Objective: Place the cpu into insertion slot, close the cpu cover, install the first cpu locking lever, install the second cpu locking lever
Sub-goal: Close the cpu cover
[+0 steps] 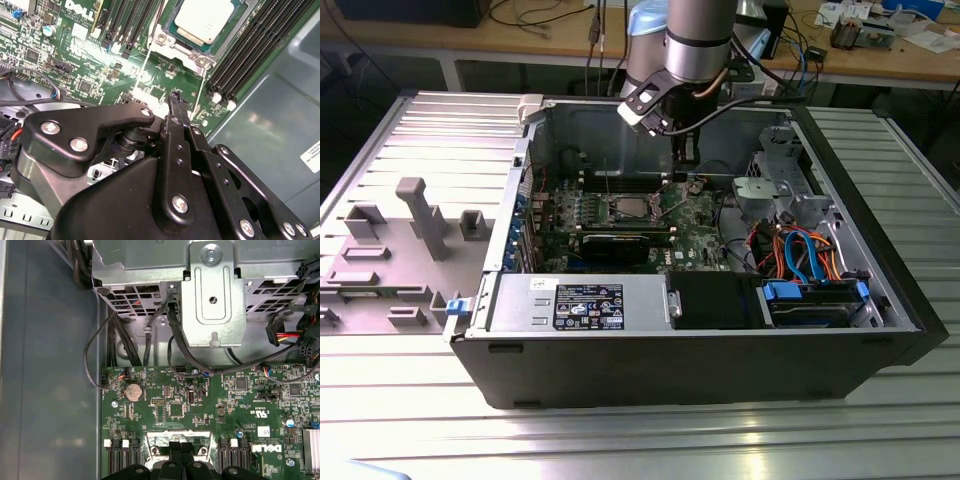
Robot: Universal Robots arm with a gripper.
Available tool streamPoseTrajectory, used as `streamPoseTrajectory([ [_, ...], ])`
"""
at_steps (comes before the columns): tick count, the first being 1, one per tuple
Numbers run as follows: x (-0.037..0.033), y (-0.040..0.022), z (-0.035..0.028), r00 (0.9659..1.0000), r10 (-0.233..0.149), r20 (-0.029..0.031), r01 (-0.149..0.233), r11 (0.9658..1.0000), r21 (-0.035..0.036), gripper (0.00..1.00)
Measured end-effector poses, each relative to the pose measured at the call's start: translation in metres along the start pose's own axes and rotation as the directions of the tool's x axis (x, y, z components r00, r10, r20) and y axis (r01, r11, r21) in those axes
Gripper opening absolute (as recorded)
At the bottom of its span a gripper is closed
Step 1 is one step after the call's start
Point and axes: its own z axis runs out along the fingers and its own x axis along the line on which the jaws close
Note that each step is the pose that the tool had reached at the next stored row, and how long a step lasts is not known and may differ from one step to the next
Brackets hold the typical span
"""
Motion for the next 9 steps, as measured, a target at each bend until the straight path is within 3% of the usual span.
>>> streamPoseTrajectory([
  [3,0.0000,0.0043,0.0003,1.0000,0.000,0.0000,0.000,1.0000,0.0000,0.11],
  [9,0.0005,0.0270,0.0037,1.0000,0.000,0.0010,0.000,1.0000,0.0031,0.11],
])
